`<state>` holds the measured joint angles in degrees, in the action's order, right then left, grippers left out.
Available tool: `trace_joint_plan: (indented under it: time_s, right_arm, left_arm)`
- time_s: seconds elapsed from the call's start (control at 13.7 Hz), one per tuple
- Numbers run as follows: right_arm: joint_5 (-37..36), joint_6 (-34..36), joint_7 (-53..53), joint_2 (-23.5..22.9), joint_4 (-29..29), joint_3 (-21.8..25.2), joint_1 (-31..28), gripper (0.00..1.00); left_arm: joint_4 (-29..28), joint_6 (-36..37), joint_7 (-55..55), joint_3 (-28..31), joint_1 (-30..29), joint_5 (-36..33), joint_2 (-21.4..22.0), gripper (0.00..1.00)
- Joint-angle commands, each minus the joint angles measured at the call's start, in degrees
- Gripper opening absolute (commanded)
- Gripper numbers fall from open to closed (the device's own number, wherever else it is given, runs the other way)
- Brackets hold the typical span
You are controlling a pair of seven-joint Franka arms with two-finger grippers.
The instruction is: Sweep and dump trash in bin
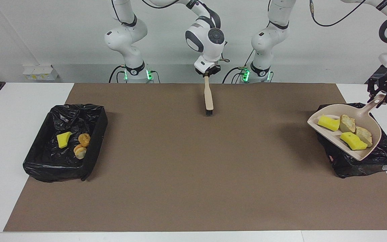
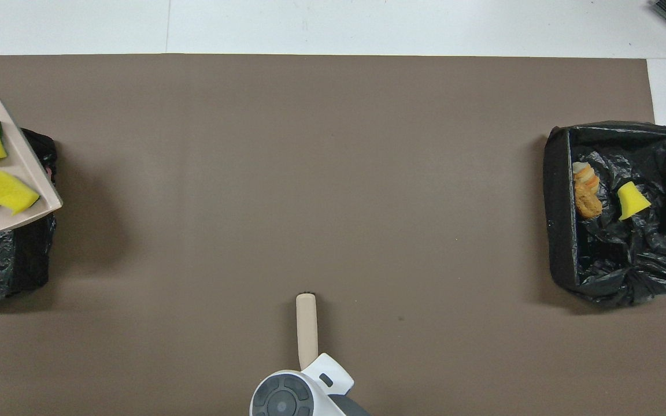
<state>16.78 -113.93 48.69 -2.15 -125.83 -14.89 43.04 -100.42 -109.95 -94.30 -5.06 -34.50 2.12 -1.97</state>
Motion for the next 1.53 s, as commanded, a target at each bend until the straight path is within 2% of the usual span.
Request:
trace_joint_plan:
  time_s: [0.0, 0.15, 0.36, 0.44, 0.51, 0.66, 0.8, 0.95, 1.17, 1.31, 1.46]
  right_arm:
    - [1.2, -4.2, 1.0, 0.5, -2.8, -0.2, -0.7, 0.0]
    - [1.2, -5.1, 0.9, 0.0, -3.5, -0.2, -0.4, 0.0]
    - [1.2, -5.3, 0.1, -0.1, -3.4, -0.1, -0.7, 0.0]
    - [1.1, -5.6, -0.4, -0.6, -3.3, -0.1, -0.9, 0.03]
    - [1.1, -5.6, -1.1, -0.7, -2.9, -0.1, -1.0, 0.17]
    - [0.8, -5.7, -1.6, -1.4, -2.0, -0.1, -1.3, 1.0]
    - [0.4, -5.7, -2.6, -2.0, 0.4, 0.2, -1.7, 1.0]
    - [0.5, -5.6, -2.3, -0.7, 1.4, 0.1, -4.9, 1.0]
    - [0.7, -4.5, -3.3, 5.3, 1.5, 0.3, -11.2, 1.0]
    - [0.2, -3.8, -3.2, 8.7, 1.7, 0.7, -15.6, 1.0]
    - [-0.4, 1.7, -3.3, 10.4, 5.6, 0.8, -21.8, 1.0]
  left_arm:
    - [8.6, 0.4, -7.0, -0.7, -4.2, -3.6, -6.4, 0.0]
    - [11.4, -1.7, -7.7, -0.7, -4.6, -8.3, -8.6, 0.0]
    - [11.6, -7.4, -8.1, -0.7, -4.5, -15.3, -9.2, 0.0]
    - [11.5, -9.2, -8.0, -0.7, -4.3, -18.7, -9.4, 0.0]
    - [11.5, -10.9, -7.9, -0.7, -4.0, -23.3, -9.5, 0.0]
    - [11.4, -11.9, -7.4, -1.0, -3.1, -32.2, -9.7, 0.0]
    - [11.5, -11.8, -7.6, -0.9, -0.8, -36.4, -9.7, 0.0]
    - [11.5, -11.8, -7.6, -0.9, 0.0, -40.5, -9.7, 0.0]
    - [11.6, -10.8, -7.8, -0.9, 3.4, -48.3, -8.6, 0.0]
    - [11.5, -10.5, -7.9, -1.0, 5.4, -50.8, -7.7, 0.0]
    - [11.6, -10.5, -8.3, -1.2, 7.2, -55.8, -7.3, 0.0]
